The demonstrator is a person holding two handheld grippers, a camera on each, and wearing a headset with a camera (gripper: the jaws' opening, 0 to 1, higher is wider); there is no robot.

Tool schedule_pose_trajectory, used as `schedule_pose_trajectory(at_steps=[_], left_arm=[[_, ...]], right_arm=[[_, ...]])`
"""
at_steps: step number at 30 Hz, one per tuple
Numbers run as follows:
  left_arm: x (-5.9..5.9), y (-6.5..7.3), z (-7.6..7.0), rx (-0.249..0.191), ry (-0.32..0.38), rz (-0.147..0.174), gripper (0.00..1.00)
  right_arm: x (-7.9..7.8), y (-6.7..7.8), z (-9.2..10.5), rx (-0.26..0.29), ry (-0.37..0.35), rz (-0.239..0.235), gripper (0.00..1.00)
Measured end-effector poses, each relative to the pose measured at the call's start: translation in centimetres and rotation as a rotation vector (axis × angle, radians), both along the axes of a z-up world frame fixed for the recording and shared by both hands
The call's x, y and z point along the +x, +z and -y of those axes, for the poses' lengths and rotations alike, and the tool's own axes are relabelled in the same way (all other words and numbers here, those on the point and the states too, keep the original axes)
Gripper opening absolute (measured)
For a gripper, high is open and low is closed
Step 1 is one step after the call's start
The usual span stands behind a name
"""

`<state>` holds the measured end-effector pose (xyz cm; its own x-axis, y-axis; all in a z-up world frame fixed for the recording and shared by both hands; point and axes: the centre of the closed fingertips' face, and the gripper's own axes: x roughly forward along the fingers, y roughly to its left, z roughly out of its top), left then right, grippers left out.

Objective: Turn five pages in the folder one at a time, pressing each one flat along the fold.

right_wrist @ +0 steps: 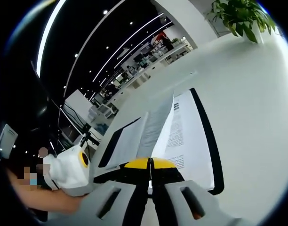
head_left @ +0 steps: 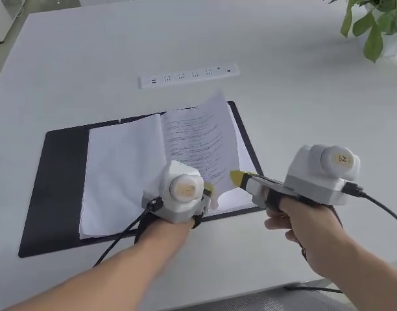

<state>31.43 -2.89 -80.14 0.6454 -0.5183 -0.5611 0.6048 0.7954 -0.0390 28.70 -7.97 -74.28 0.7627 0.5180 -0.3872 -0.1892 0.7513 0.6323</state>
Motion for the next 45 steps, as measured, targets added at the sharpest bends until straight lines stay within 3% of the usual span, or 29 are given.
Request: schedule_pose_trajectory(at_steps=[5, 12, 18, 23, 31, 45], left_arm=[[-0.5, 0.8, -0.8, -0.006, -0.003, -0.003, 0.16], [-1.0, 2.6, -2.4, -0.009, 0.005, 0.023, 0.16], [-1.4, 4.4, -4.5, -0.019, 0.023, 0.051, 0.17], [-1.9, 5.9, -6.9, -0.029, 0.052, 0.075, 0.18], [-3.1, 7.7, -11.0, -0.035, 0.106, 0.108, 0.19], [-4.9, 9.2, -18.5, -0.029, 0.204, 0.134, 0.20]], right_arm=[[-0.1, 1.0, -0.3, 0.014, 0.002, 0.021, 0.00], [-0.1, 3.5, -1.2, 0.039, 0.011, 0.076, 0.00], [-0.3, 5.9, -3.0, 0.050, 0.045, 0.128, 0.00], [-0.6, 7.3, -5.2, 0.062, 0.079, 0.159, 0.00], [-0.9, 8.3, -9.5, 0.074, 0.147, 0.178, 0.00], [-1.5, 8.9, -16.6, 0.090, 0.210, 0.157, 0.00]])
